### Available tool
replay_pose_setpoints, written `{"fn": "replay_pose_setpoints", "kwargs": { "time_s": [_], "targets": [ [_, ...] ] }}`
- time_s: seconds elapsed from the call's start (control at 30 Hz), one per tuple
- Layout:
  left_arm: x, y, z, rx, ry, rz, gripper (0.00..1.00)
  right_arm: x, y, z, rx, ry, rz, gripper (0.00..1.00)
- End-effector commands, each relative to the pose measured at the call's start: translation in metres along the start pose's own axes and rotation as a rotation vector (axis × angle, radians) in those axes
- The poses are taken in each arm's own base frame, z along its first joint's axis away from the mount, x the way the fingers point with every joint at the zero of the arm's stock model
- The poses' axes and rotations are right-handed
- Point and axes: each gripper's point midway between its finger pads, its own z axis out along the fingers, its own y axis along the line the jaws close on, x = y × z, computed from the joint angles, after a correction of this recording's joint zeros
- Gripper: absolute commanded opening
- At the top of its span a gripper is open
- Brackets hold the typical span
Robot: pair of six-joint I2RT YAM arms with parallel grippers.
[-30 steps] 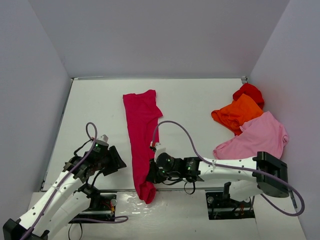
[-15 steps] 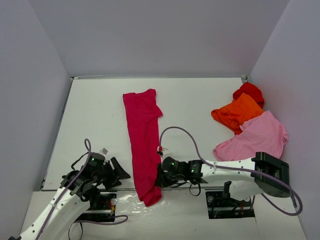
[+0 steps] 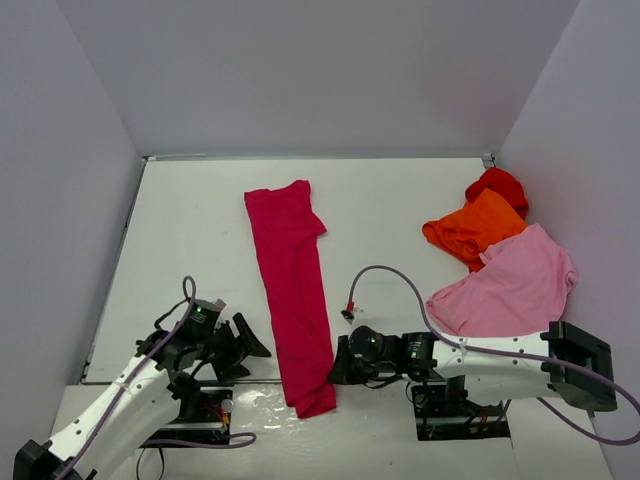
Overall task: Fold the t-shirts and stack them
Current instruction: Rotate the tshirt 90 degrees
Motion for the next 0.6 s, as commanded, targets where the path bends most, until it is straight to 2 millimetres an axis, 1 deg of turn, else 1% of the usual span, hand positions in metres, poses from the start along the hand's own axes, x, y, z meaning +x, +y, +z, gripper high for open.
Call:
{"fn": "replay_pose_setpoints", "kwargs": {
  "time_s": [0.0, 0.1, 0.23, 0.37, 0.57],
  "targets": [
    [-0.014, -0.043, 0.004, 0.15, -0.022, 0.049, 0.7, -0.001, 0.007, 0.003, -0.004, -0.006, 0.013, 0.0],
    [-0.017, -0.042, 0.015, 0.145, -0.008, 0.032, 0.7, 0.001, 0.004, 0.004, 0.002, 0.002, 0.013, 0.0],
    [-0.021, -0.047, 0.025, 0.16, -0.003, 0.035, 0.69, 0.002, 0.001, 0.007, 0.013, 0.005, 0.015, 0.0],
    [-0.021, -0.044, 0.033, 0.134, 0.024, 0.039, 0.69, 0.003, 0.0, 0.008, 0.018, 0.007, 0.013, 0.0],
    [-0.029, -0.043, 0.046, 0.084, 0.03, 0.068, 0.69, 0.003, -0.001, 0.01, 0.023, 0.007, 0.01, 0.0]
  ]
}}
